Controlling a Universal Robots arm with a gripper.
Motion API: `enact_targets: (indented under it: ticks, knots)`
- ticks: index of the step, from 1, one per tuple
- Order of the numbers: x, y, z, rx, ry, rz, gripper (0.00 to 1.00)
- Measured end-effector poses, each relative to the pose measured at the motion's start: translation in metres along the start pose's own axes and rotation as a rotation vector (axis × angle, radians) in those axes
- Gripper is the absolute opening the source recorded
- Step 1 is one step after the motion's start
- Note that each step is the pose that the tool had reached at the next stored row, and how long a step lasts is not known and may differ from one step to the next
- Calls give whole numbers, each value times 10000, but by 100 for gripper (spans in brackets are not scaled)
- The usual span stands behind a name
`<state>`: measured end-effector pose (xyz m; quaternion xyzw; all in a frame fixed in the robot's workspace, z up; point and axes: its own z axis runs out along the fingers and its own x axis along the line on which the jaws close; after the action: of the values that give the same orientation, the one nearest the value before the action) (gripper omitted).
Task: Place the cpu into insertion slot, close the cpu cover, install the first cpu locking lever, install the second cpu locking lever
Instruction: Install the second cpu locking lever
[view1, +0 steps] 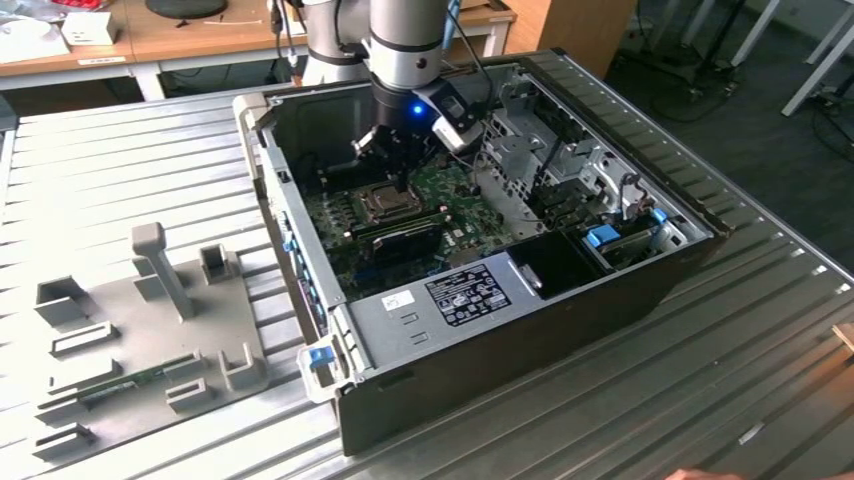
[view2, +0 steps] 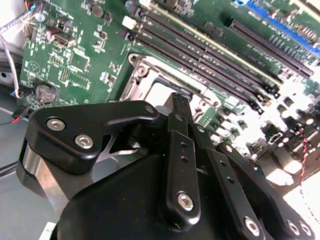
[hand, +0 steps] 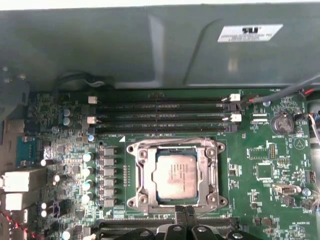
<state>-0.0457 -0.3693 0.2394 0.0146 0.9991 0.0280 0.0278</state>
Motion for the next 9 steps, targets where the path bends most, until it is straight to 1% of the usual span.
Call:
enact_targets:
  ticks: [3, 7, 9]
  knots:
    - [-1, -31, -2, -1, -1, 0, 10]
    - [-1, -36, -2, 0, -1, 1, 10]
    - [-2, -52, -3, 0, 0, -1, 10]
